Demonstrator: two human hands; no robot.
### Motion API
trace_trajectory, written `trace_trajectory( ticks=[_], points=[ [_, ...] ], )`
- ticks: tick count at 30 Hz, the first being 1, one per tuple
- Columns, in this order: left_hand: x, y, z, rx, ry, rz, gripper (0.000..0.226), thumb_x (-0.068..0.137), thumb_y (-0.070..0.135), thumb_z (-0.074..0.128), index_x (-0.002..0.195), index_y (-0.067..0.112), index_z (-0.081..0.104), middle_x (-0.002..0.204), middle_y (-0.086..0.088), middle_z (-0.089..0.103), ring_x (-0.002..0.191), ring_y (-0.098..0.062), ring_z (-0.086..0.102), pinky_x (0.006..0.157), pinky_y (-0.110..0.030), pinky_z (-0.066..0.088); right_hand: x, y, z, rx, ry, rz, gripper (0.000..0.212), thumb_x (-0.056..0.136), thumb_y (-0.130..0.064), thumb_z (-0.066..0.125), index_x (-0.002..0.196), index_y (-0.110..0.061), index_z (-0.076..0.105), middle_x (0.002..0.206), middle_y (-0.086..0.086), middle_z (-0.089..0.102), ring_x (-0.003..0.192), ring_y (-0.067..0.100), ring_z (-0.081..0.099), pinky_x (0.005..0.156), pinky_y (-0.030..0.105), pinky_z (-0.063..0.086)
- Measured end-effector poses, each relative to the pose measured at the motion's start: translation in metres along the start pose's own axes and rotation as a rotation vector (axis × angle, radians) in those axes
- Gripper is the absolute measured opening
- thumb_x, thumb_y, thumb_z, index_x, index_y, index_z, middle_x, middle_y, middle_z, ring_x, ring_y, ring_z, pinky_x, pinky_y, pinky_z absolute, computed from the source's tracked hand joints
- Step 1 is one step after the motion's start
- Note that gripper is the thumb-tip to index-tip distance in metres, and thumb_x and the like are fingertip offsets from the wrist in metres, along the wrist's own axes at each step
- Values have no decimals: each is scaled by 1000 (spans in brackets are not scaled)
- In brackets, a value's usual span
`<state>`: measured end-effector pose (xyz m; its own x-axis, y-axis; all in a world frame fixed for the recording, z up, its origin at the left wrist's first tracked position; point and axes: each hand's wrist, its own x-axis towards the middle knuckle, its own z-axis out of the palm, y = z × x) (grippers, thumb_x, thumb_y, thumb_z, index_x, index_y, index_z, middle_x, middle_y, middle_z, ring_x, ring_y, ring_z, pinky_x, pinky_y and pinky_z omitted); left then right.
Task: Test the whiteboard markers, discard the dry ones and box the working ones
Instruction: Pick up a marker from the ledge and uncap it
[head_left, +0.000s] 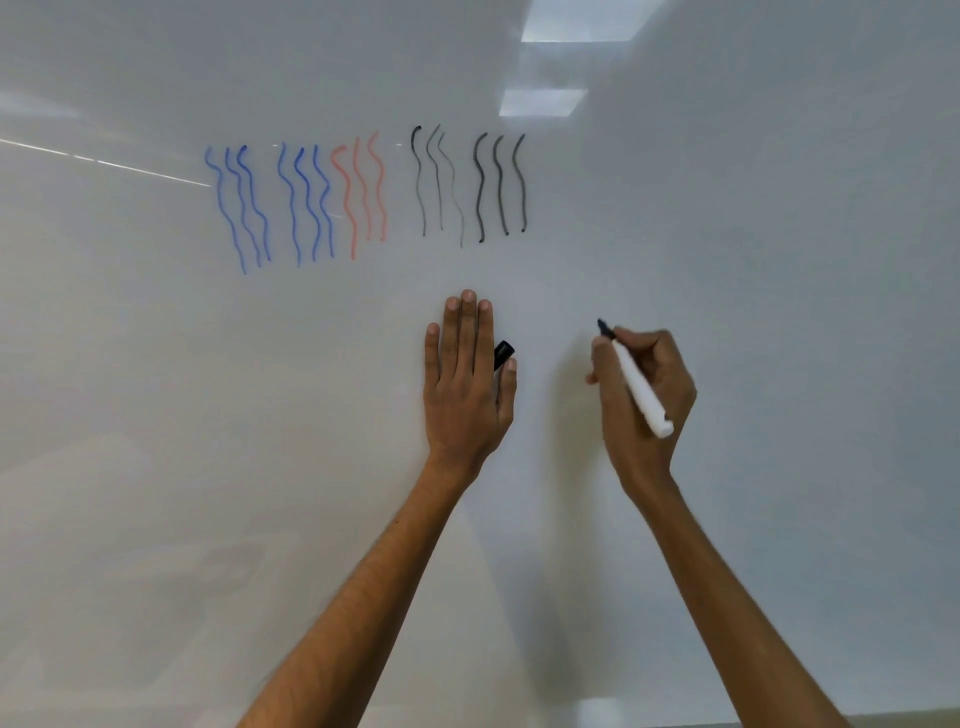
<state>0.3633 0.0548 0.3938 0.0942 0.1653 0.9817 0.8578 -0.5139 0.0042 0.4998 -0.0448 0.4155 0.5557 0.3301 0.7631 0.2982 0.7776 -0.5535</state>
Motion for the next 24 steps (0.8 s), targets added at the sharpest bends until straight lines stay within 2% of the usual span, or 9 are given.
trace_trajectory(
  ticks=[4, 7, 14, 18, 21, 24],
  points=[
    [0, -1, 1, -3, -5, 1, 61, 101, 28, 43, 152, 0, 26, 161, -15, 18, 151, -28, 13, 123, -47, 13, 35, -4, 7, 25, 20, -45, 10, 93, -12, 67, 96, -3, 63, 87, 10, 72, 70, 29, 70, 60, 21, 51],
    [-1, -1, 1, -17, -5, 11, 60, 100, 26, 40, 152, 0, 25, 161, -16, 17, 151, -29, 13, 123, -48, 13, 43, 2, 10, 47, 14, -38, 8, 93, -10, 65, 96, -3, 62, 87, 15, 70, 71, 33, 69, 61, 22, 52],
    [-3, -1, 0, -30, -14, 24, 58, 101, 23, 32, 153, 0, 21, 161, -17, 16, 151, -30, 11, 123, -48, 11, 14, 19, 7, 45, -54, 4, 5, 92, -3, 65, 94, 0, 61, 82, 15, 68, 68, 27, 69, 60, 21, 51],
    [-4, -2, 3, -22, 4, 26, 52, 105, 21, 32, 152, 1, 24, 161, -18, 19, 150, -31, 15, 123, -48, 14, 3, 26, -2, 63, -14, 54, 3, 92, -1, 64, 94, -2, 62, 84, 17, 68, 67, 29, 69, 60, 21, 51],
    [-6, -4, 7, -20, 32, 43, 49, 107, 21, 35, 151, 1, 27, 159, -18, 22, 149, -31, 18, 122, -49, 17, -12, 31, -4, 40, -80, 61, 4, 92, 0, 63, 94, 1, 61, 80, 16, 67, 65, 28, 68, 59, 24, 52],
    [-7, -6, 9, -54, 65, 58, 46, 107, 21, 37, 148, 1, 35, 157, -19, 28, 147, -32, 24, 122, -49, 19, -24, 34, -7, 20, -158, 99, 5, 92, -1, 64, 95, -3, 62, 80, 10, 68, 62, 26, 68, 58, 29, 55]
  ],
)
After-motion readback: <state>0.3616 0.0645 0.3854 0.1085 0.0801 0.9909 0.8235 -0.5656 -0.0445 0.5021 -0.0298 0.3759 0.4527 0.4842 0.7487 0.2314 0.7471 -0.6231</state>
